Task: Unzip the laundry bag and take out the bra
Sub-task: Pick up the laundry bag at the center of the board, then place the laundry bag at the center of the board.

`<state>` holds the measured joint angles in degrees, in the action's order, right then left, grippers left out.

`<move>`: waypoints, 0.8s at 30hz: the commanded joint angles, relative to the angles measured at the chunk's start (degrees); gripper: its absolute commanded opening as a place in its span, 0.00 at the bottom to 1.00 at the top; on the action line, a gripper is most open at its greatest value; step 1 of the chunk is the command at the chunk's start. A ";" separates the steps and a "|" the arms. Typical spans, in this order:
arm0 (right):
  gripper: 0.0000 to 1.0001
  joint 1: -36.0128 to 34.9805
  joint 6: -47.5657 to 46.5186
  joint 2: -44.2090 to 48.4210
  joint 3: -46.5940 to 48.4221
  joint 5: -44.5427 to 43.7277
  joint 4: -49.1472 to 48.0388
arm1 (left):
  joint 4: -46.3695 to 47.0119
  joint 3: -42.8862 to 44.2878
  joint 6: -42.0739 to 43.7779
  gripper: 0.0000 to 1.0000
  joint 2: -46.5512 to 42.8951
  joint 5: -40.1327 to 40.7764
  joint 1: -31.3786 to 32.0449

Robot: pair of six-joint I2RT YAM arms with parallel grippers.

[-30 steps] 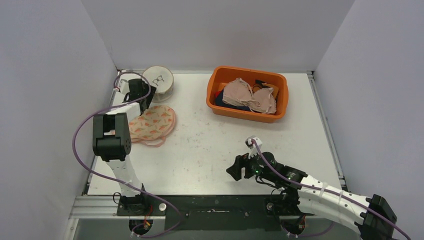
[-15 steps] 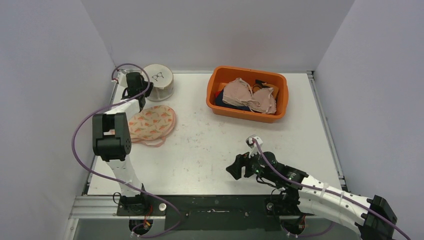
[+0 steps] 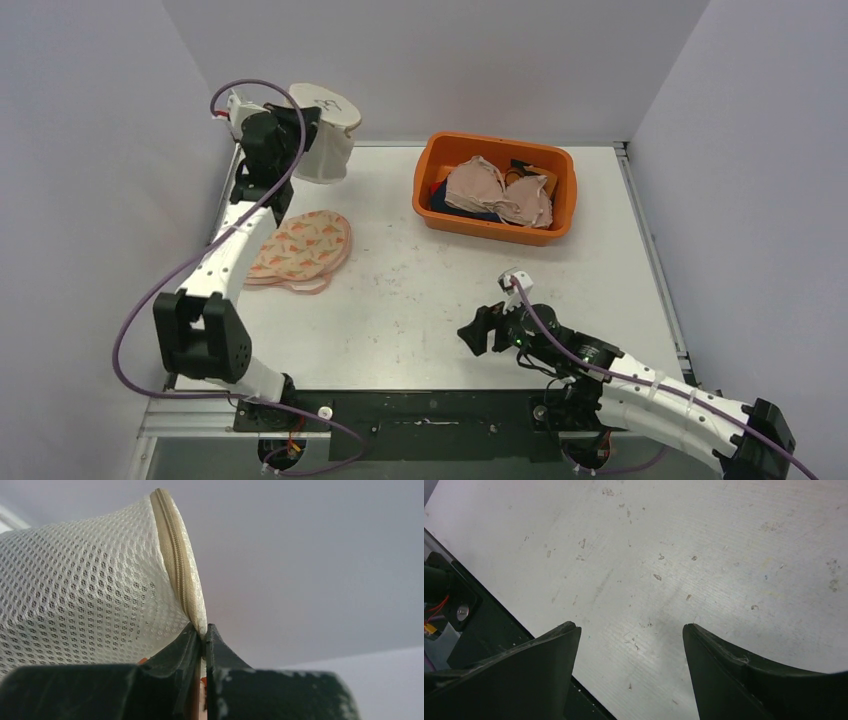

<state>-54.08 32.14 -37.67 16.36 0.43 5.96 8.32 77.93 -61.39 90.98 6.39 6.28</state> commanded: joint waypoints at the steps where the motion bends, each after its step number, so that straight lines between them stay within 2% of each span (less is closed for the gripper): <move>1: 0.78 -0.07 -1.57 4.28 4.95 -4.56 1.64 | 2.44 -2.50 -2.00 0.00 -11.72 -0.99 3.26; 6: 0.79 0.09 -2.13 7.68 8.27 -9.44 4.46 | -4.13 -5.12 -1.88 0.00 -18.91 -6.27 8.94; 10: 0.79 0.04 0.69 11.92 12.48 -17.20 6.94 | -3.38 -15.12 -3.05 0.00 -26.42 -11.26 16.73; 13: 0.78 0.03 1.07 17.97 12.76 -21.10 6.15 | 1.52 -25.83 -1.58 0.00 -30.86 -9.22 28.42; 17: 0.78 0.03 -0.20 18.64 16.42 -21.90 9.81 | 11.15 -39.90 -0.67 0.00 -34.35 -6.99 38.79; 21: 0.78 0.03 -0.58 16.61 17.07 -20.15 11.29 | 20.79 -50.65 0.30 0.00 -36.28 -1.09 45.87; 24: 0.78 -0.01 1.06 16.01 14.31 -17.37 9.93 | 25.41 -56.34 -0.36 0.00 -36.58 0.22 47.76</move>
<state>-54.04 32.18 -19.90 32.64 -18.83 15.27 16.69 24.71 -62.37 57.71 1.37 52.25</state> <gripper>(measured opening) 0.784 0.031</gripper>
